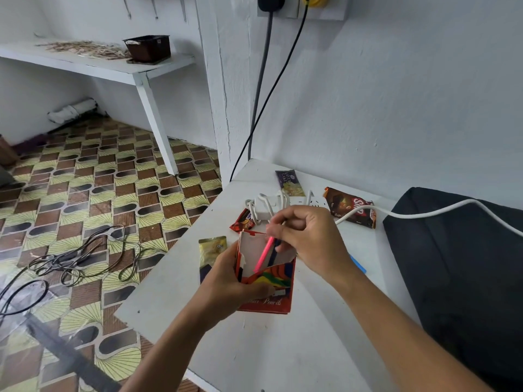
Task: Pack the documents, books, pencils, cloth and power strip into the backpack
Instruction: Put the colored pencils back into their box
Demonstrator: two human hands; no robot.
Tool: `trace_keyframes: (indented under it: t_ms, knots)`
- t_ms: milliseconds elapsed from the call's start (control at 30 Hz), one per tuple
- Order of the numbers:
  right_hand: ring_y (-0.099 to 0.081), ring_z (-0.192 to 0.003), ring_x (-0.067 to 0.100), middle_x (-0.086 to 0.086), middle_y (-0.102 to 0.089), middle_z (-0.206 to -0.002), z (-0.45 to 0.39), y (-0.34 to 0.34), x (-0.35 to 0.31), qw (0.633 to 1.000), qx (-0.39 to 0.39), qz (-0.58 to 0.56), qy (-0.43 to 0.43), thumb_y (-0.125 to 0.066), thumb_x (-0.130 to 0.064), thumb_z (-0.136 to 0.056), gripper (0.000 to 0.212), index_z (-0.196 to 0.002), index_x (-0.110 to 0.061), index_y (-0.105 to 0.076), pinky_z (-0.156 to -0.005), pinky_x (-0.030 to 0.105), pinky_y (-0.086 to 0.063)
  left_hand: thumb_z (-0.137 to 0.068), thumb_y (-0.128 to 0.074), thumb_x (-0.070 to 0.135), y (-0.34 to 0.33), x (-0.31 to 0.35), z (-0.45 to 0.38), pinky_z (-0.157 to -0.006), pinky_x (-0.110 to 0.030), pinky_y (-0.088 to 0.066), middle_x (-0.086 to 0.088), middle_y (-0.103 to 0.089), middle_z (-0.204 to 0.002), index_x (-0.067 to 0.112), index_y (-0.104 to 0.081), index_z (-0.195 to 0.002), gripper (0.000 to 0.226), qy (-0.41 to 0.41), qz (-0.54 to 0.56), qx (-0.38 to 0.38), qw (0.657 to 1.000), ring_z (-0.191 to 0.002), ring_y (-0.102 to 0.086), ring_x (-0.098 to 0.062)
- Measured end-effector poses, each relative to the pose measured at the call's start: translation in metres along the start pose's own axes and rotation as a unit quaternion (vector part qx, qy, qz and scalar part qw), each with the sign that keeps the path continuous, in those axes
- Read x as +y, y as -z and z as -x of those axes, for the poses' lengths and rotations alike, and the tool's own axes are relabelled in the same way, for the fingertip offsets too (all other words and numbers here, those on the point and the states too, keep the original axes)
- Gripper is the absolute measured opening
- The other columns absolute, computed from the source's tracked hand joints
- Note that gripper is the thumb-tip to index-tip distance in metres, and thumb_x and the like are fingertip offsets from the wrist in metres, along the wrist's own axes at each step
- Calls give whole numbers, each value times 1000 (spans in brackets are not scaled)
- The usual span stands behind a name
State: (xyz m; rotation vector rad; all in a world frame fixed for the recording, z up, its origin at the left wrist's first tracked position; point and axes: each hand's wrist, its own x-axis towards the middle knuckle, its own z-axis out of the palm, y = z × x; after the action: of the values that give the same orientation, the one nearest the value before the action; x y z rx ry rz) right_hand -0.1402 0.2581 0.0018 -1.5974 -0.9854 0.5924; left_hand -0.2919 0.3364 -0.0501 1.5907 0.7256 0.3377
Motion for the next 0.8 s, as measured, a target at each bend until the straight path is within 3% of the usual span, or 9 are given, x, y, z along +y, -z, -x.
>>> trace_keyframes:
  t_ms: [67,200,367,433,533,667,733,800]
  knots:
    - [-67,-58,8,0,-73,-74,0,-1,1,998,-10,63,7,-76,-13,-79,9,-87,-12,-72,-56,19,-54,-58,-87,19,0,0,1,-73,-30,-60,9,-65,-98,36,-49,-109,66,0,9,-3,1000,-91,-69,-10]
    - [-64,-75,4,-6,-71,-82,-1,2,-1,985,-23,166,41,-80,-22,-75,13,-86,-18,-72,-65,12,-50,-60,-89,17,0,0,4,-71,-28,-59,12,-67,-91,34,-50,-110,66,0,21,-16,1000,-90,-70,-10]
    - [-60,-89,8,-4,-69,-90,-1,7,3,963,-90,252,24,-74,-30,-80,11,-80,-20,-73,-73,23,-54,-38,-91,37,6,-1,3,-82,-44,-58,-2,-69,-104,26,-49,-122,95,10,58,-11,998,-95,-70,-24]
    - [-56,-98,9,-5,-68,-97,-1,9,7,956,-93,274,37,-71,-27,-83,10,-85,-18,-74,-75,17,-49,-28,-93,48,9,-2,3,-82,-45,-58,-5,-68,-106,26,-50,-120,104,8,57,-9,998,-96,-69,-25]
    - [-51,-106,6,-7,-63,-110,0,10,10,955,-96,276,47,-67,-20,-86,16,-100,-17,-74,-68,6,-38,-24,-92,54,12,-2,3,-82,-45,-58,-6,-67,-107,27,-51,-116,104,8,50,-5,999,-96,-69,-25]
    - [-50,-107,4,-7,-61,-116,1,10,14,955,-125,265,46,-65,-17,-88,16,-100,-18,-75,-68,5,-39,-32,-91,44,11,-3,2,-82,-45,-58,-5,-66,-107,28,-51,-116,95,6,51,-1,999,-96,-69,-25]
    - [-54,-102,0,-7,-63,-112,2,11,13,972,-94,210,56,-61,-9,-90,17,-101,-15,-73,-67,3,-42,-30,-92,45,12,-4,2,-81,-44,-59,-6,-66,-108,25,-51,-118,100,6,57,-4,998,-96,-69,-25]
    - [-58,-91,-6,-5,-68,-98,-2,16,15,985,-8,157,65,-57,-1,-90,19,-97,-11,-72,-69,2,-42,-28,-93,44,16,-5,1,-79,-41,-59,-7,-65,-108,24,-50,-119,102,9,62,-1,998,-96,-69,-24]
